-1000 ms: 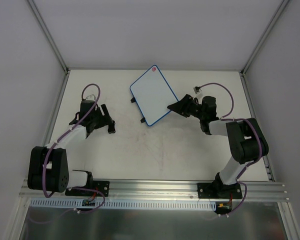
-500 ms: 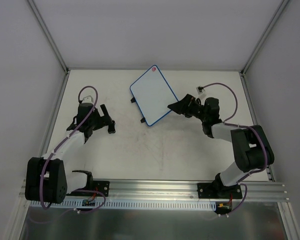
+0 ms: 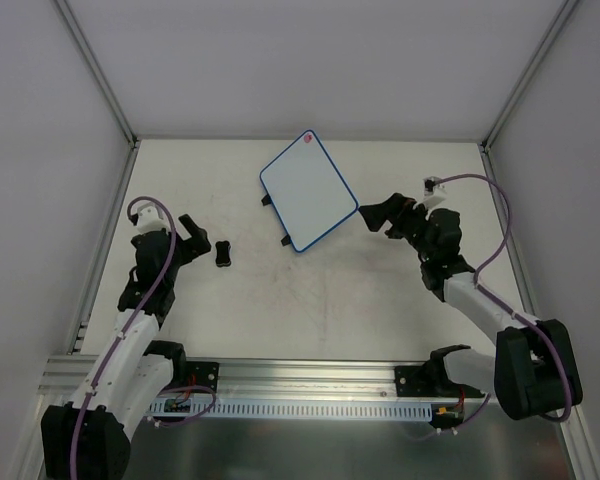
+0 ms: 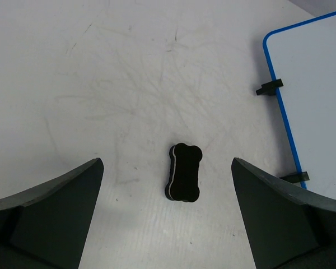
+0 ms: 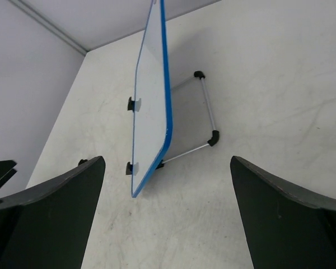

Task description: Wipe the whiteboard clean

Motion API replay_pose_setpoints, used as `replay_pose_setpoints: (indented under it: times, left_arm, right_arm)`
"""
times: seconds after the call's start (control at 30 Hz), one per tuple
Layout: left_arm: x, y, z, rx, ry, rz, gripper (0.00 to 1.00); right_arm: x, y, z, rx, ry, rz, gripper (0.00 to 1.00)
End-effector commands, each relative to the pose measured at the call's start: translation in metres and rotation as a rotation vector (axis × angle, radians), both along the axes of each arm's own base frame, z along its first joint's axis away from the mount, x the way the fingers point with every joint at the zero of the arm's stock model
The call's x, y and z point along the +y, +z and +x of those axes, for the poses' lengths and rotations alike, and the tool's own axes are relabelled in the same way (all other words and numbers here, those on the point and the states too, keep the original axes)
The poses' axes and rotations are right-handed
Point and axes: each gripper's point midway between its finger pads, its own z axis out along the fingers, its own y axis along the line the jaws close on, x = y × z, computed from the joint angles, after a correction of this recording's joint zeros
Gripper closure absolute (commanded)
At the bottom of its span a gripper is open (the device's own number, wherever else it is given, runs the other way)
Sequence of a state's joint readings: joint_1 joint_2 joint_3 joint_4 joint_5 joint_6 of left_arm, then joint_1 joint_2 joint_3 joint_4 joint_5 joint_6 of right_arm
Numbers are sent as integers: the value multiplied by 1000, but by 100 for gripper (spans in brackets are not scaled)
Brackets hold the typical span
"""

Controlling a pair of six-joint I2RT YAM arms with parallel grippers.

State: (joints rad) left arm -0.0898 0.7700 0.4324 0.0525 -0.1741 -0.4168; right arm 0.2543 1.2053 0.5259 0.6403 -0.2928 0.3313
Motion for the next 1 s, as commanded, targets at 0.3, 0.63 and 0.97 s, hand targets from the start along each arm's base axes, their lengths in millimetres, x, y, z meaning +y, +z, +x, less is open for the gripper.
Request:
replay_pose_setpoints:
  times: [0.3, 0.63, 0.97]
  left_arm:
    - [-3, 27, -8, -194, -34, -6, 1]
    - [-4, 31, -10, -226, -44, -8, 1]
    - [-4, 30, -10, -223, -44, -8, 1]
  right_arm:
    - [-86, 4, -13, -54, -478, -196, 1]
    - [-89, 12, -21, -117, -507, -200, 1]
    - [-92, 8, -21, -103, -527, -198, 1]
